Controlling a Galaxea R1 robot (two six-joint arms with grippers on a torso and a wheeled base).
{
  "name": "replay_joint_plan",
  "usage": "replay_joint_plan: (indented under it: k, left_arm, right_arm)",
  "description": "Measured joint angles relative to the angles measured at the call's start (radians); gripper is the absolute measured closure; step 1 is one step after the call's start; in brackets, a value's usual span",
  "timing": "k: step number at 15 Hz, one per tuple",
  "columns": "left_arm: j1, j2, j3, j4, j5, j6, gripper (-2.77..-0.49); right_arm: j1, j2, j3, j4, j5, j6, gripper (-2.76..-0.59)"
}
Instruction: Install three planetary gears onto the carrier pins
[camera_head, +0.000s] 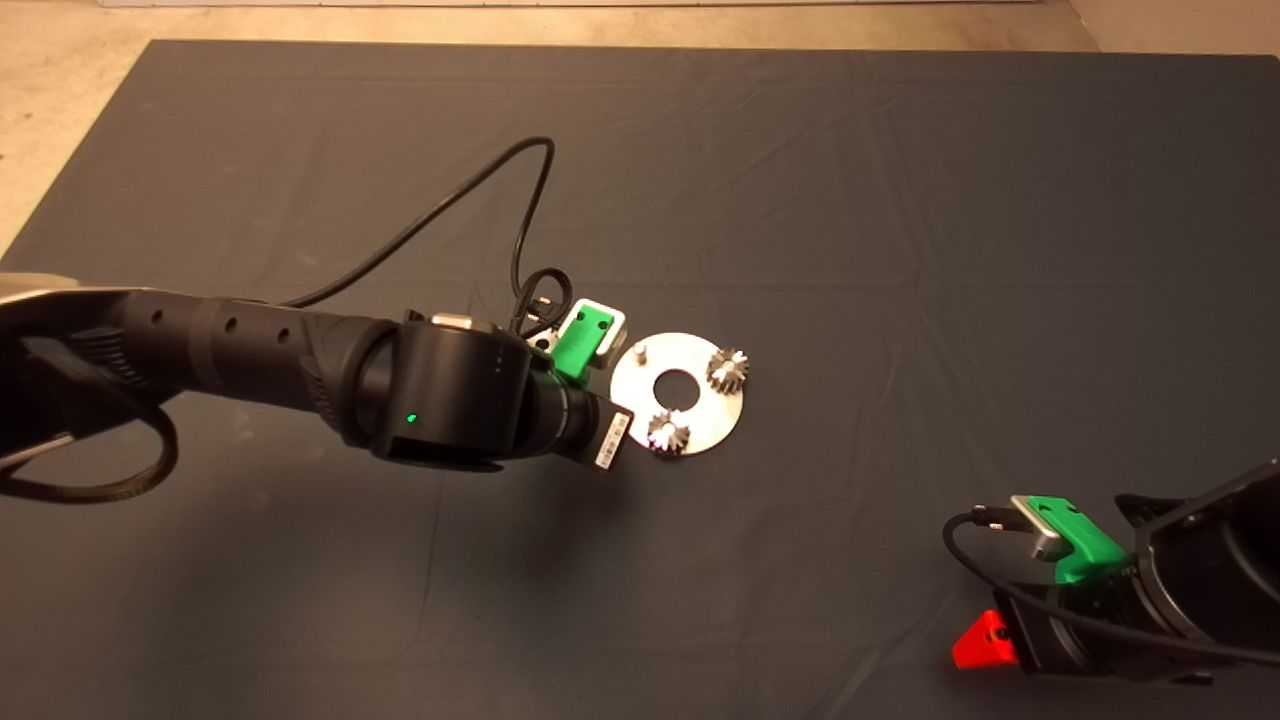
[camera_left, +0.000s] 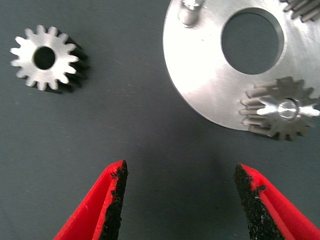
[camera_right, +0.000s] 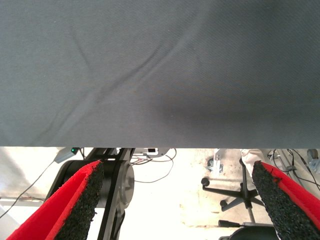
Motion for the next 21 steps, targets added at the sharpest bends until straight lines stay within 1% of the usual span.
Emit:
replay_joint_plan:
  k: [2, 3, 5, 8, 10, 11, 13, 15, 21]
  left_arm:
    - [-0.011, -0.020, -0.006, -0.001, 0.000, 0.020, -1.49]
    - [-0.016, -0.024, -0.022, -0.002, 0.000, 0.036, -1.60]
    - [-0.017, -0.026, -0.071, -0.002, 0.000, 0.082, -1.62]
    - [-0.017, -0.031, -0.154, -0.001, 0.000, 0.133, -1.62]
    - [-0.017, -0.034, -0.182, 0.000, 0.000, 0.147, -1.62]
    - [-0.017, -0.034, -0.189, 0.001, 0.000, 0.155, -1.62]
    - [-0.017, -0.034, -0.197, 0.003, 0.000, 0.162, -1.62]
    - [-0.023, -0.034, -0.204, 0.006, 0.000, 0.165, -1.62]
    - [-0.022, -0.025, -0.235, 0.008, 0.000, 0.168, -1.62]
  right_arm:
    - [0.000, 0.002, 0.000, 0.000, -0.001, 0.000, -2.20]
    - [0.000, 0.003, 0.000, 0.000, 0.000, 0.000, -2.20]
    - [0.000, 0.003, 0.000, 0.000, 0.000, 0.000, -2.20]
    - [0.000, 0.003, 0.000, 0.000, -0.001, 0.000, -2.20]
    - [0.000, 0.005, 0.000, 0.000, -0.001, 0.000, -2.20]
    - [0.000, 0.005, 0.000, 0.000, 0.000, 0.000, -2.20]
    - [0.000, 0.005, 0.000, 0.000, 0.000, 0.000, -2.20]
    - [0.000, 0.005, 0.000, 0.000, 0.000, 0.000, -2.20]
    - [0.000, 0.005, 0.000, 0.000, 0.000, 0.000, -2.20]
